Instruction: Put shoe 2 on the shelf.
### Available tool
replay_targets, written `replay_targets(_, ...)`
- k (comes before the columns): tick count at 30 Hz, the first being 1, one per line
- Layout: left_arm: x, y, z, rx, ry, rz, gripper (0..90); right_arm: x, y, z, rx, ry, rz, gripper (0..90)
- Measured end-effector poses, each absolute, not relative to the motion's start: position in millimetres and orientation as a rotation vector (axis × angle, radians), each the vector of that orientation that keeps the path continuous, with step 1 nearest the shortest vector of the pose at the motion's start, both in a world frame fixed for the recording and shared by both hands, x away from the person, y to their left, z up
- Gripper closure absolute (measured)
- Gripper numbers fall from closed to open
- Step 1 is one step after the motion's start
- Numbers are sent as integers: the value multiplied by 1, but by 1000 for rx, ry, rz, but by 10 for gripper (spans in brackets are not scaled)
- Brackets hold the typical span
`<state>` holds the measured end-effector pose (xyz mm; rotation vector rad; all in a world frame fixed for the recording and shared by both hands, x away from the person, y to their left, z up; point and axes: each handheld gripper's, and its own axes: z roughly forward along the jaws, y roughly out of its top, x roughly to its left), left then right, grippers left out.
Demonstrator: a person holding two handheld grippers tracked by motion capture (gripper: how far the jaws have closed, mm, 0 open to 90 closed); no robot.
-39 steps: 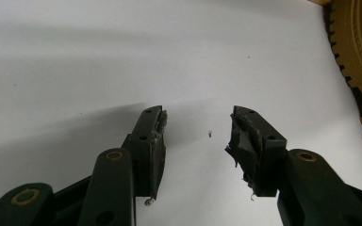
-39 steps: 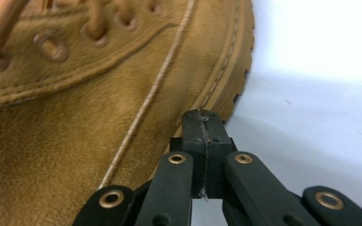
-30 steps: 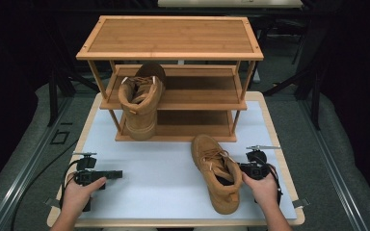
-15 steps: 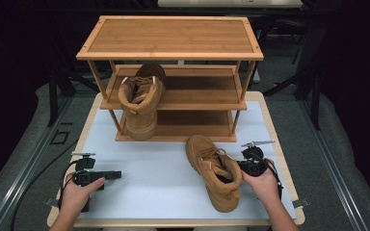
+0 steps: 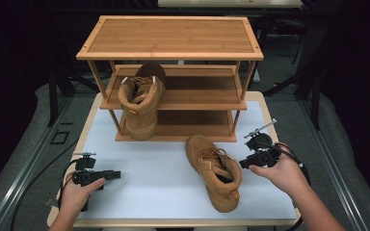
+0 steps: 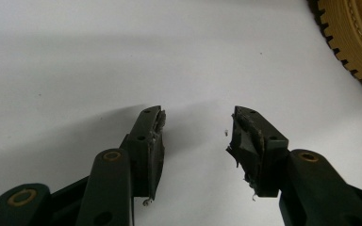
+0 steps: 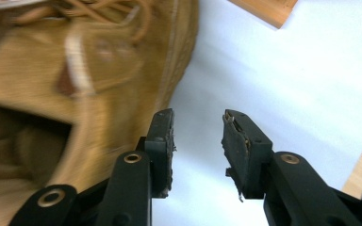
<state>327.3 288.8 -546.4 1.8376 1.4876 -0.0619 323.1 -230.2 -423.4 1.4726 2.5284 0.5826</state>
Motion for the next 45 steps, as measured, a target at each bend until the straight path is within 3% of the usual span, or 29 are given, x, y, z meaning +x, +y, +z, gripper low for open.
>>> replay_targets(6,326,290,-546,1831,1489,-64,531,324,-220,-405,1513,2574,497,599)
replay_targets(17,325,289,-548,1825,1483,-55,523,327,-200,-383,1472,2655,441,628)
replay_targets(26,324,289,-548,1836,1492,-57,513,335,-180,-394,1512,2705,303,565)
replay_targets(45,325,287,-551,1837,1493,-73,500,343,-170,-425,1639,2726,111,622)
